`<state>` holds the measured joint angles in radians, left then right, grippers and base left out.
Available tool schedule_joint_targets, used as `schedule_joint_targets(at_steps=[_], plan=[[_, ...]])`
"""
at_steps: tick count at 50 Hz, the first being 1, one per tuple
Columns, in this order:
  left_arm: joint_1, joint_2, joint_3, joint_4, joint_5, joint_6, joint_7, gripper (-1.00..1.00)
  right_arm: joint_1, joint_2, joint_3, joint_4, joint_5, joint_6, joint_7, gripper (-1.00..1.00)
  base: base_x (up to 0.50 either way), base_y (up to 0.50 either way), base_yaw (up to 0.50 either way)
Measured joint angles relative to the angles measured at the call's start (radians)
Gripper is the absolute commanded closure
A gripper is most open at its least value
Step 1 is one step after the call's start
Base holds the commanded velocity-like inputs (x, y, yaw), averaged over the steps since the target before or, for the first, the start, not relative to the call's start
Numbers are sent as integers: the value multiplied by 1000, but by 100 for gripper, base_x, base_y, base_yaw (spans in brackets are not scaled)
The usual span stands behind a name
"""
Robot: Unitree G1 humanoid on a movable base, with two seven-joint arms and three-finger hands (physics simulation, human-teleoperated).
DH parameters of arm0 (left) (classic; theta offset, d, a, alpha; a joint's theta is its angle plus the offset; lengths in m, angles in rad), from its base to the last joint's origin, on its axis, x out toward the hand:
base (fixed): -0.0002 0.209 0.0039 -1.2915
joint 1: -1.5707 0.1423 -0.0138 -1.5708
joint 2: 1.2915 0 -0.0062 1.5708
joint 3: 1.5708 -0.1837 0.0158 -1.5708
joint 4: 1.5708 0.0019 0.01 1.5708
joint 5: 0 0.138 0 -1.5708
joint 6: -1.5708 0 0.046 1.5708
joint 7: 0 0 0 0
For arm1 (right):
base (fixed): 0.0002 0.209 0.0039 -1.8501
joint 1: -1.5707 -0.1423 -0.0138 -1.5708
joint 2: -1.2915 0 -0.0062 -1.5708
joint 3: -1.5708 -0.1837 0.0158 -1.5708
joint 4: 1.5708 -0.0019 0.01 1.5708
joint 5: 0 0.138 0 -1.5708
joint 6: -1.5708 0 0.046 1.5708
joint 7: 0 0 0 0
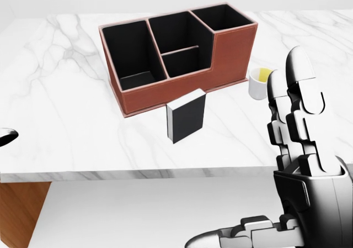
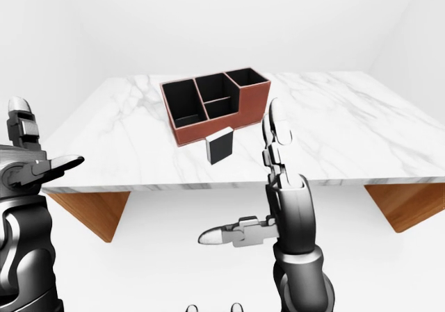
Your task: Pick up the book and place it in the front compartment of the caddy.
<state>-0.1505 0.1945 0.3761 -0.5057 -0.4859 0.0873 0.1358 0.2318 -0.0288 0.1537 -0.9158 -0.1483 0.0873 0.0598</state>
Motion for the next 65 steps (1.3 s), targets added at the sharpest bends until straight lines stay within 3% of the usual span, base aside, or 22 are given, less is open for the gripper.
schedule_joint_targets(at_steps=[65], plan=[[-5, 1, 5, -20, -19, 0, 7, -100, 1, 1, -2, 11, 12, 0, 12, -100, 50, 1, 0]])
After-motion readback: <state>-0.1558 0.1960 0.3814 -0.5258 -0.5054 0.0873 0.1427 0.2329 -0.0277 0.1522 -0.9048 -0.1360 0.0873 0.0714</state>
